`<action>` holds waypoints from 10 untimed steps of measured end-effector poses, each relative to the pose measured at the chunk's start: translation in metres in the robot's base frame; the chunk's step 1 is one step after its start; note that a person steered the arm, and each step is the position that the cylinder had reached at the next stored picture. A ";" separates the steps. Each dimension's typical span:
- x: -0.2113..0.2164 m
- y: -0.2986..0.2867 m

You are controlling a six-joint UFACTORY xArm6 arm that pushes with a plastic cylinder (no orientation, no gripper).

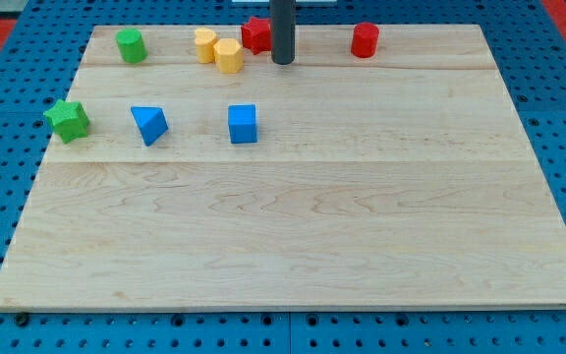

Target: Slide the yellow blocks above the blue cube

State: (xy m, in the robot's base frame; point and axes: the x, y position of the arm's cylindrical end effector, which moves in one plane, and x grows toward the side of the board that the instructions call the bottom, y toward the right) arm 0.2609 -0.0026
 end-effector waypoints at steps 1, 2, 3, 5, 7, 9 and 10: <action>0.000 0.000; 0.000 0.001; 0.049 0.003; 0.054 -0.136; 0.002 -0.139; -0.060 -0.139; -0.025 -0.086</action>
State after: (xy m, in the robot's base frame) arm 0.2357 -0.0891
